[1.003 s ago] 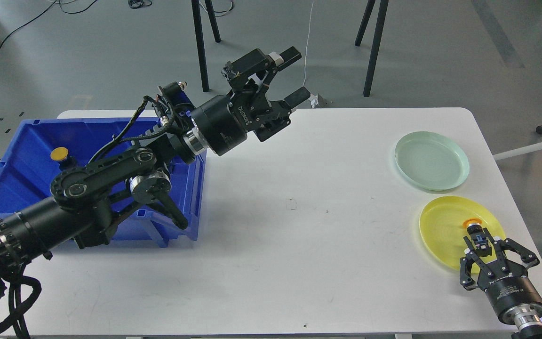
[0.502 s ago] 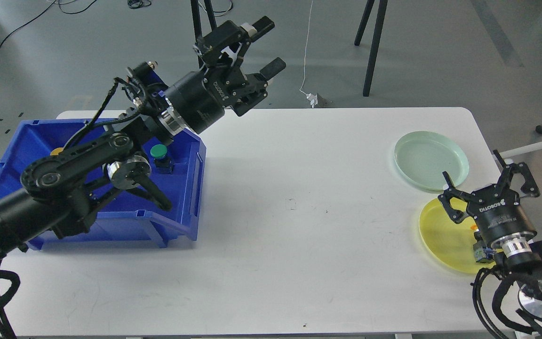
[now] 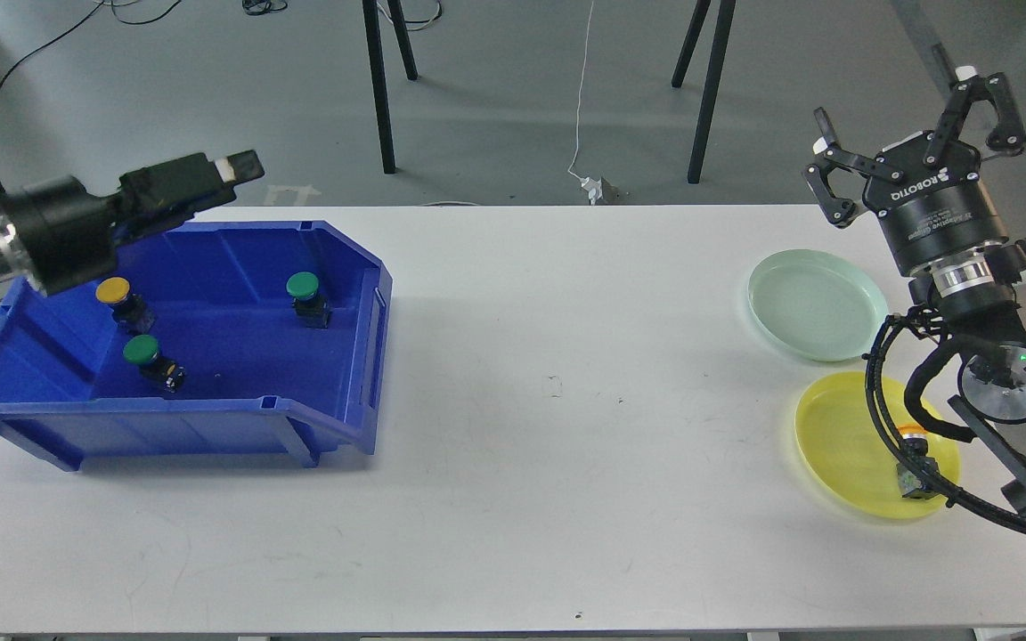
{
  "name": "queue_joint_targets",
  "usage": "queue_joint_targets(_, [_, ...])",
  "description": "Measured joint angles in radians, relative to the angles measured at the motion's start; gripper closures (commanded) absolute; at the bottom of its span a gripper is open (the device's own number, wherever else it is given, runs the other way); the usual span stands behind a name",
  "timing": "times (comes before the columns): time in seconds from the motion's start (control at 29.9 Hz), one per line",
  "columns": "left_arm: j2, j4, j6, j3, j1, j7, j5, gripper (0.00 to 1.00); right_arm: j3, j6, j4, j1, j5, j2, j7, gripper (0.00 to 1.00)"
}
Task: Pass button and place on color plate
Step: 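Reach the left gripper into the bin and grasp the green-topped button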
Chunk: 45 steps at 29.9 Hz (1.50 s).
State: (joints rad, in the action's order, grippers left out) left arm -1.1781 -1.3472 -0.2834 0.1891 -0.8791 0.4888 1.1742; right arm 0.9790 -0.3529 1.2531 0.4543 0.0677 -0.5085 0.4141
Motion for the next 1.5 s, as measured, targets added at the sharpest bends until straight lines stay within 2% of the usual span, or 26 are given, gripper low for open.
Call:
queue_joint_targets(0.2, [0.020,0.146,0.002,-0.085,0.004,0.000,0.224,0.17,0.000,0.000,-0.013,-0.011,0.000,0.005,0.000,0.01])
queue_joint_targets(0.6, [0.250,0.479,-0.003,-0.172,0.007,0.000,0.318,0.18,0.004,-0.033,-0.014,-0.042,0.000,-0.007,0.000,0.01])
queue_joint_targets(1.1, [0.309,0.614,-0.004,-0.186,0.010,0.000,0.334,0.18,0.005,-0.055,-0.011,-0.056,0.000,-0.009,0.002,0.01])
queue_joint_targets(1.5, [0.334,0.670,-0.003,-0.227,0.012,0.000,0.334,0.22,0.006,-0.060,-0.009,-0.058,0.000,-0.010,0.002,0.01])
